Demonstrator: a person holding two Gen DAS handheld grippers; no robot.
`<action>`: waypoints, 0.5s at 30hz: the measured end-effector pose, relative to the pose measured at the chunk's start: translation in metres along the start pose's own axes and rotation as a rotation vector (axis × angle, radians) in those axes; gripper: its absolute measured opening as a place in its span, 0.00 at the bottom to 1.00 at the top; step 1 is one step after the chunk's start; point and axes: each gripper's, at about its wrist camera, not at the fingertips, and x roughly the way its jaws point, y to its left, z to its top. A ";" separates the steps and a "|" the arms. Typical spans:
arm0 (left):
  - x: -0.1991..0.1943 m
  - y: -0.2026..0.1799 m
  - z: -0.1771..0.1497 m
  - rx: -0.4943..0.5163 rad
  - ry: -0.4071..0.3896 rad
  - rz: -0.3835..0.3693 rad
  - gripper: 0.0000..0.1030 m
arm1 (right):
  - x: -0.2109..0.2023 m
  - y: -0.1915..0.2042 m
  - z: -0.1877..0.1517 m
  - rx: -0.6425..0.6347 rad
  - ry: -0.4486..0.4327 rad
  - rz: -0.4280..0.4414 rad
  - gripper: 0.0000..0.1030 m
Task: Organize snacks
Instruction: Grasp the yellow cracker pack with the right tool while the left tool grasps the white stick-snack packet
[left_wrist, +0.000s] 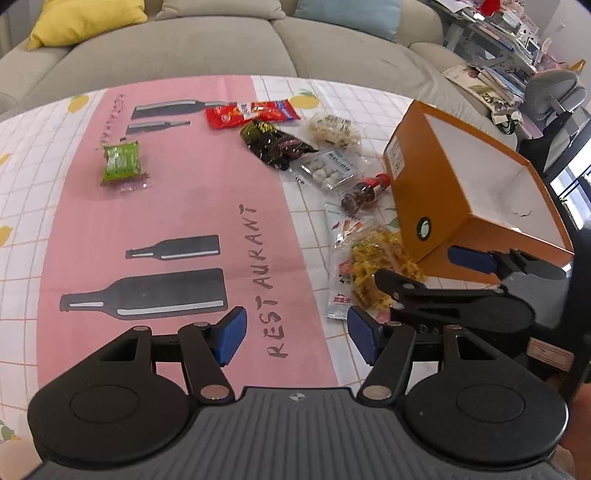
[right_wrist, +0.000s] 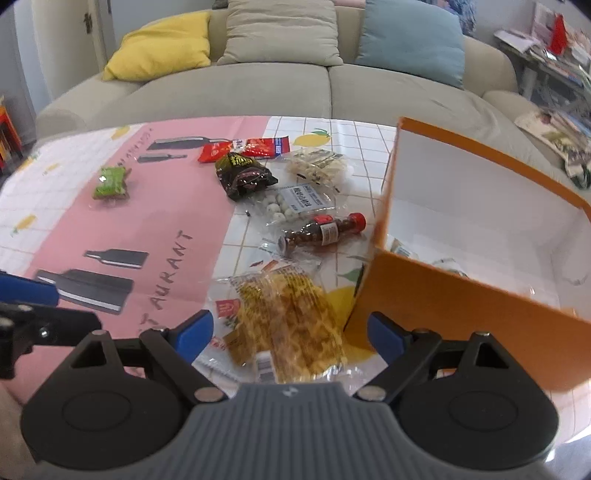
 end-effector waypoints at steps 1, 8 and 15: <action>0.004 0.001 0.000 -0.001 0.007 0.000 0.71 | 0.006 0.001 0.001 -0.005 0.005 -0.005 0.86; 0.026 0.009 -0.002 -0.007 0.046 -0.006 0.71 | 0.039 0.005 -0.003 0.025 0.071 0.023 0.73; 0.031 0.026 -0.005 -0.058 0.059 0.016 0.61 | 0.038 0.019 -0.003 0.022 0.065 0.129 0.53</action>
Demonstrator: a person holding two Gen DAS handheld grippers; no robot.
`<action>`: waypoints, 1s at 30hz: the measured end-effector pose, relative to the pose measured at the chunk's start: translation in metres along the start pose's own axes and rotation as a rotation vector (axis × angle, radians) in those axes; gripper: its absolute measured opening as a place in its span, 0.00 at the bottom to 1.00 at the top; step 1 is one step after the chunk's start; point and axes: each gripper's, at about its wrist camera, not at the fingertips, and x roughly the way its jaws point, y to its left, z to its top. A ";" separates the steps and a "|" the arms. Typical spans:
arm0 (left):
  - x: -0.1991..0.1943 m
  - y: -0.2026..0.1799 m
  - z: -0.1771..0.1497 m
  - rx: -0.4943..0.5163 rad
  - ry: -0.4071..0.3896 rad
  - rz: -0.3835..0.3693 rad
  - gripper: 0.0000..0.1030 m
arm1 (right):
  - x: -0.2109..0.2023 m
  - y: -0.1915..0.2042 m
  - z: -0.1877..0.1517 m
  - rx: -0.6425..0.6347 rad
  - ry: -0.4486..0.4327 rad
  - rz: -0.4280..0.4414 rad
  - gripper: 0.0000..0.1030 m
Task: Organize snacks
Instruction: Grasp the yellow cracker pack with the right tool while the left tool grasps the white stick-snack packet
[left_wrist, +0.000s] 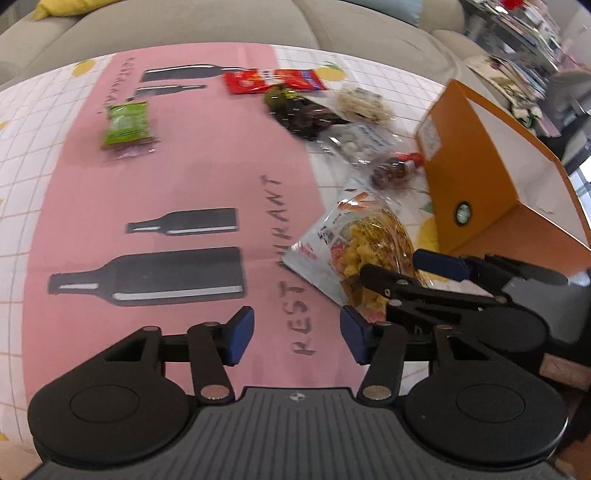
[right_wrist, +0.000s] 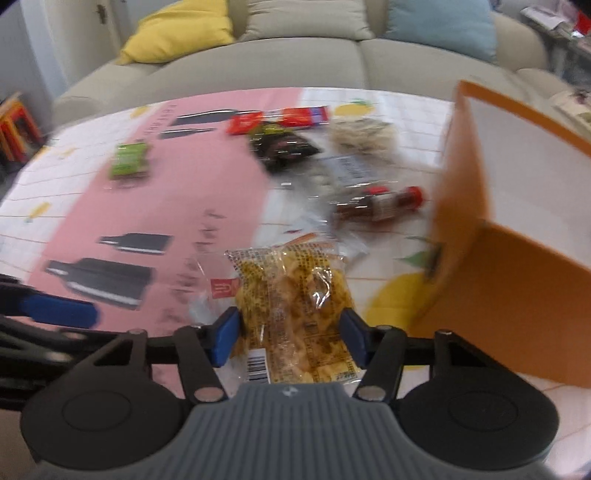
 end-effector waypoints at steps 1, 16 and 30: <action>-0.001 0.004 0.000 -0.010 -0.001 0.002 0.61 | 0.001 0.004 0.000 -0.001 -0.001 0.011 0.51; 0.023 -0.033 0.022 0.312 -0.077 -0.002 0.72 | -0.030 -0.007 -0.004 0.035 0.021 -0.063 0.40; 0.081 -0.047 0.048 0.692 0.050 0.001 0.81 | 0.001 -0.016 -0.004 -0.135 0.058 -0.055 0.84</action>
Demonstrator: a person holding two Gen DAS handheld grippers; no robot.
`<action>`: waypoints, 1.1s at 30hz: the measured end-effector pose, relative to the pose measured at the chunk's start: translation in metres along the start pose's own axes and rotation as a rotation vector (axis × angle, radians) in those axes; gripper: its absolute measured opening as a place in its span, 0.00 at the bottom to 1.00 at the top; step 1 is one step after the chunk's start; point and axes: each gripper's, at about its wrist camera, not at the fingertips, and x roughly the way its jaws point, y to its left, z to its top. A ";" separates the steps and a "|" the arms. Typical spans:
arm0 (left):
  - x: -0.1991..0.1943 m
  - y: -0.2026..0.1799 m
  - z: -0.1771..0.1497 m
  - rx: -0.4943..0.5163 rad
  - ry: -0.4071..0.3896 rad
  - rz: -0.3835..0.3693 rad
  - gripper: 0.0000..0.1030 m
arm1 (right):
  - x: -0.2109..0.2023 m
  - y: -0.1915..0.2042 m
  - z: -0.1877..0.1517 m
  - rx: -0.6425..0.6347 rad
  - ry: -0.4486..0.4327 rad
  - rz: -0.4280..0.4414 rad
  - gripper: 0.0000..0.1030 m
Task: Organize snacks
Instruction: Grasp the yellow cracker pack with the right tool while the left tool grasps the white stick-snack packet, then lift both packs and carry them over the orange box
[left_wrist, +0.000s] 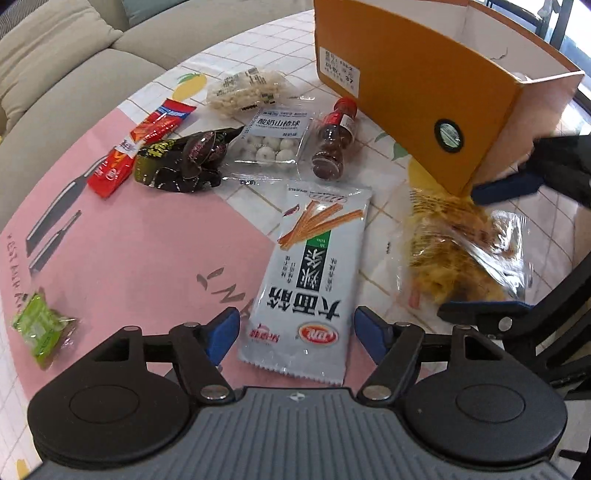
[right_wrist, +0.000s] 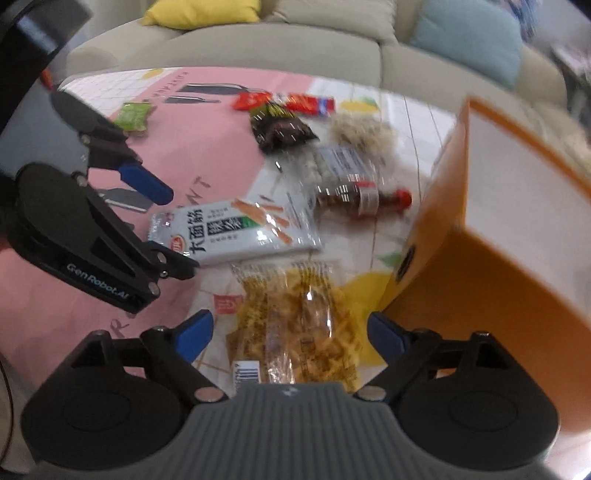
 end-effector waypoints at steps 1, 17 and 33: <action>0.001 0.001 0.001 -0.013 -0.010 -0.010 0.82 | 0.003 -0.004 -0.001 0.040 0.009 0.018 0.84; -0.013 -0.008 -0.012 -0.377 0.096 0.076 0.65 | 0.001 -0.003 -0.013 0.160 0.054 -0.036 0.71; -0.050 -0.015 -0.057 -0.561 0.040 0.159 0.76 | -0.012 0.022 -0.021 -0.026 -0.063 -0.062 0.92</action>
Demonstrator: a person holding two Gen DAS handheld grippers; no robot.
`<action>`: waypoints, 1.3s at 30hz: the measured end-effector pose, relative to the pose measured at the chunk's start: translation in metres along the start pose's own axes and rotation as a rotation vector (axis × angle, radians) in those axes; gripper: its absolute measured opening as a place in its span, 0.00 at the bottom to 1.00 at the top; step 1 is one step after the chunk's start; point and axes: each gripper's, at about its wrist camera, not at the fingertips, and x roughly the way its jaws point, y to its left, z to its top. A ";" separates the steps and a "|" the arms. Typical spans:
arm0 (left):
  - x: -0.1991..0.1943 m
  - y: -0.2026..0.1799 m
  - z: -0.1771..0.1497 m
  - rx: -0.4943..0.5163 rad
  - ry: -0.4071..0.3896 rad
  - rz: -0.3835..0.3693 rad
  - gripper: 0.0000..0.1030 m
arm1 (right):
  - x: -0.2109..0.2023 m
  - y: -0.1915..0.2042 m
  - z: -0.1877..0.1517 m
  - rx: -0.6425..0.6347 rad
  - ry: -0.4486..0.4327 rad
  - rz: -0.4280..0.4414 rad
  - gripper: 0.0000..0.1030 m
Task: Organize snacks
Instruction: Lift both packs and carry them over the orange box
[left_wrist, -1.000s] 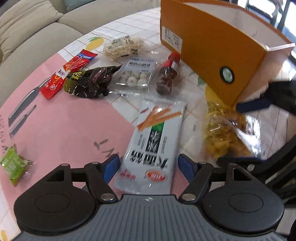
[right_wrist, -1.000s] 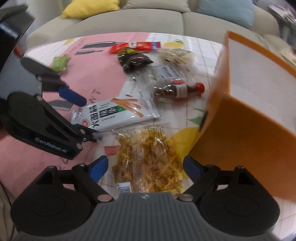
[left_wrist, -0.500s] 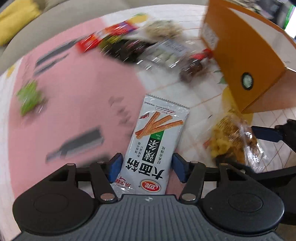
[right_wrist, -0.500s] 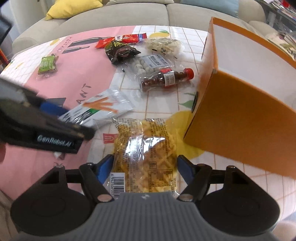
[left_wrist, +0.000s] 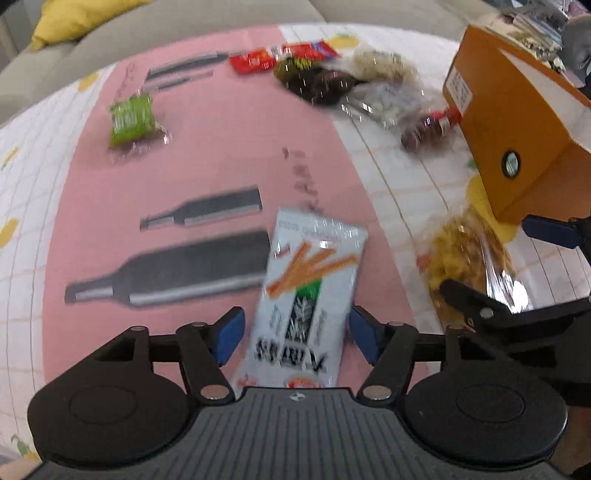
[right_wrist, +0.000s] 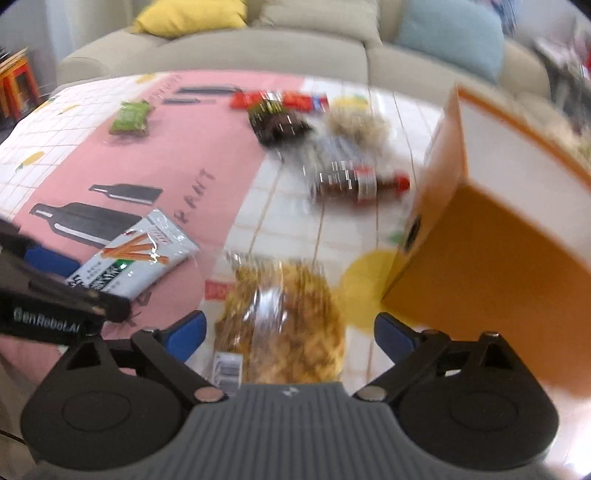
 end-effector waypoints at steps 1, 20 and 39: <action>0.002 0.000 0.002 0.000 -0.008 -0.006 0.77 | 0.000 0.001 0.001 -0.022 -0.015 -0.016 0.92; 0.017 -0.010 0.008 0.031 -0.032 -0.007 0.70 | 0.020 -0.007 -0.002 0.078 0.059 0.034 0.72; -0.020 0.004 -0.016 -0.088 -0.139 -0.060 0.53 | -0.006 -0.022 0.005 0.224 0.031 0.086 0.67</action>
